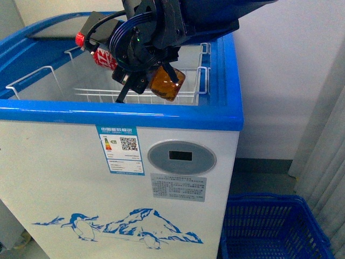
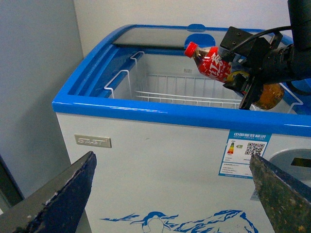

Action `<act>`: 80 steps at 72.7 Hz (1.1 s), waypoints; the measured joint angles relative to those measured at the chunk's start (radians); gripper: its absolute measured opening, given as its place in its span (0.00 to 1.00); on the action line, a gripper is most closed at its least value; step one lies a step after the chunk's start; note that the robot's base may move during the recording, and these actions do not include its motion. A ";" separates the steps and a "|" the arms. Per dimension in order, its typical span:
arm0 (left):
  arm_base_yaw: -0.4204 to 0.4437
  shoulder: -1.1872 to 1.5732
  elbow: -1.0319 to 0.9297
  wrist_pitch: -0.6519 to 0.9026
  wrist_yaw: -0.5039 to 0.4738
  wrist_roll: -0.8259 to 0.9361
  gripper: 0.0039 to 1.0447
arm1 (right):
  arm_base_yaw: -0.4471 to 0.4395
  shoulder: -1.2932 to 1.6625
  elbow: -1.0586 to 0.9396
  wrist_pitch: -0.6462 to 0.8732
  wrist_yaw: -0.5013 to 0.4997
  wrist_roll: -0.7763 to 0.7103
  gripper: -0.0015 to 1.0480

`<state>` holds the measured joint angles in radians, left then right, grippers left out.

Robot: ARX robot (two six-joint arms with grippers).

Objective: Put drink in fridge

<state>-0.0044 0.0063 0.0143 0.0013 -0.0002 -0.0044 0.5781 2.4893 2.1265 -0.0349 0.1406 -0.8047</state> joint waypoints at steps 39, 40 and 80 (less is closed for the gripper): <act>0.000 0.000 0.000 0.000 0.000 0.000 0.92 | -0.001 0.000 -0.006 0.009 -0.010 -0.001 0.74; 0.000 0.000 0.000 0.000 0.000 0.000 0.92 | -0.001 0.000 -0.006 0.009 -0.010 -0.001 0.76; 0.000 0.000 0.000 0.000 0.000 0.000 0.92 | -0.018 -0.094 0.006 0.136 0.021 0.245 0.93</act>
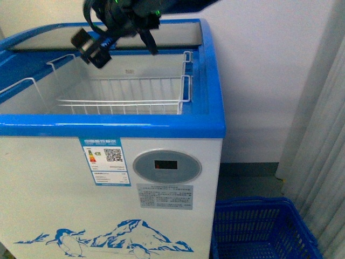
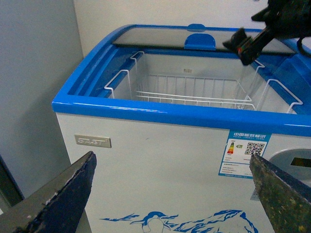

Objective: Put drink in fridge

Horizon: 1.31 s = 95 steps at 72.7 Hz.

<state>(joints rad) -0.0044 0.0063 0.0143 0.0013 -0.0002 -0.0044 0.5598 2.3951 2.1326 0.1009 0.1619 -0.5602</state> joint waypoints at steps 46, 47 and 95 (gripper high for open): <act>0.000 0.000 0.000 0.000 0.000 0.000 0.92 | -0.141 -0.665 -0.713 0.166 0.080 0.388 0.93; 0.000 0.000 0.000 0.000 0.000 0.000 0.92 | -0.145 -0.682 -0.735 0.174 0.082 0.389 0.93; 0.000 0.000 0.000 0.000 0.000 0.000 0.92 | -0.253 -1.183 -1.325 0.243 0.082 0.523 0.93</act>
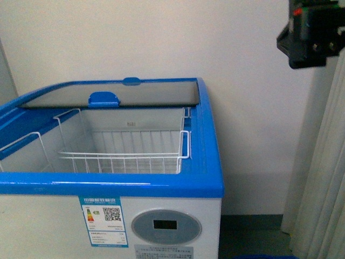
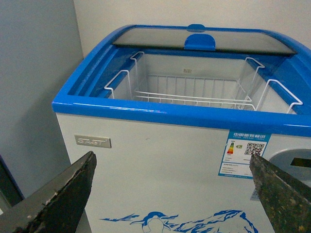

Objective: Put drink in fridge

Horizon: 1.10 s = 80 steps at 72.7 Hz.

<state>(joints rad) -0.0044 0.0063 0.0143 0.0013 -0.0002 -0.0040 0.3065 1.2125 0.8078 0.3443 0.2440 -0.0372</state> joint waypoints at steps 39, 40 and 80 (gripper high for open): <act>0.000 0.000 0.000 0.000 0.000 0.000 0.92 | -0.052 -1.053 -0.696 -0.337 -0.022 0.027 0.35; 0.000 0.000 0.000 0.000 0.000 0.000 0.92 | -0.063 -1.074 -0.707 -0.335 -0.038 0.026 0.34; 0.000 -0.001 0.000 0.000 0.000 0.000 0.92 | -0.303 -1.207 -0.793 -0.346 -0.243 0.030 0.03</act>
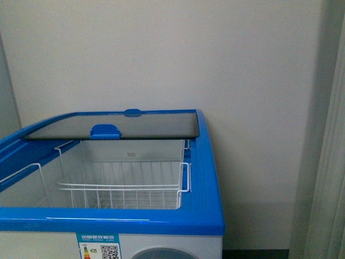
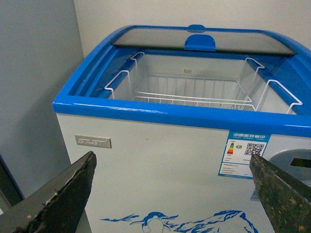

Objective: Put drink in fridge

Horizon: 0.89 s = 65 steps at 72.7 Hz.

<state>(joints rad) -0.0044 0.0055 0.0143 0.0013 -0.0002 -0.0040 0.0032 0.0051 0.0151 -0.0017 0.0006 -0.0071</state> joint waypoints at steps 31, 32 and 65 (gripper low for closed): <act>0.000 0.000 0.000 0.000 0.000 0.000 0.92 | 0.014 0.021 -0.002 0.105 0.010 0.056 0.73; 0.000 0.000 0.000 0.000 0.000 0.000 0.92 | 0.010 0.024 -0.002 0.108 0.006 0.057 0.74; 0.000 0.000 0.000 0.000 0.000 0.000 0.92 | 0.118 1.274 0.156 0.993 0.130 -0.020 0.93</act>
<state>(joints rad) -0.0044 0.0051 0.0143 0.0013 -0.0002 -0.0040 0.1211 1.2789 0.1715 0.9913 0.1303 -0.0273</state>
